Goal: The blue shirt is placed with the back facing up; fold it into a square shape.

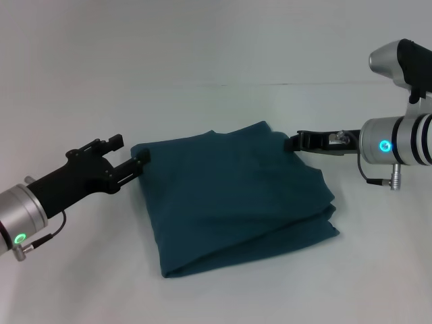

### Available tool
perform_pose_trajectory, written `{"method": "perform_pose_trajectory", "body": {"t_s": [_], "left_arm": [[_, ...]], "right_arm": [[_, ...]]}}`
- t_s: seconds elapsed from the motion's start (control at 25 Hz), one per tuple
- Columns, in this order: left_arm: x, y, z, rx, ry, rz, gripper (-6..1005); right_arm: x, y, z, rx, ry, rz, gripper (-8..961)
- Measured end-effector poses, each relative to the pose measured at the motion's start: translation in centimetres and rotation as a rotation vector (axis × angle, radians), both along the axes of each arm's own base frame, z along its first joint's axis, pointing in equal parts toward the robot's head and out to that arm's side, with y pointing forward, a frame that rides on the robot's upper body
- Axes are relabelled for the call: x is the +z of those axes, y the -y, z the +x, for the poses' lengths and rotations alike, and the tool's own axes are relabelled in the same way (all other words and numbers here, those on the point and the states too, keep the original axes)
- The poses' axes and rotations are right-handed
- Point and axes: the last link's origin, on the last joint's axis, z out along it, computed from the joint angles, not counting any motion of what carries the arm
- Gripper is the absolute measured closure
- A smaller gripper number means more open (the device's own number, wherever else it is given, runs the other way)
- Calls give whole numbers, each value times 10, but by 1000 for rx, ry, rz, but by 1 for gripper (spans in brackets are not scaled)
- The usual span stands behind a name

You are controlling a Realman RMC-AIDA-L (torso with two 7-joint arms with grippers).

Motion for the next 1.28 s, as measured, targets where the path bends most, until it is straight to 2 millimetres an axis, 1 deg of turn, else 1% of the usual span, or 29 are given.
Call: {"method": "perform_pose_trajectory", "body": {"t_s": [0.12, 0.36, 0.44, 0.6, 0.8, 0.88, 1.28], "left_arm": [[0, 0, 0, -1, -1, 0, 309], [1, -1, 0, 0, -2, 1, 309], [1, -1, 0, 0, -2, 1, 309], [1, -1, 1, -2, -2, 1, 309], [1, -2, 1, -4, -3, 2, 308], [1, -2, 1, -5, -4, 2, 308], [1, -3, 2, -10, -7, 3, 308]], "right_arm": [[1, 1, 5, -10, 4, 2, 933], [13, 4, 18, -62, -27, 19, 777], [18, 6, 21, -85, -52, 12, 532], [20, 12, 27, -121, -87, -11, 509], [16, 18, 31, -154, -112, -29, 481], [14, 19, 31, -163, -128, -28, 470], [4, 21, 27, -189, -176, -17, 475]]}}
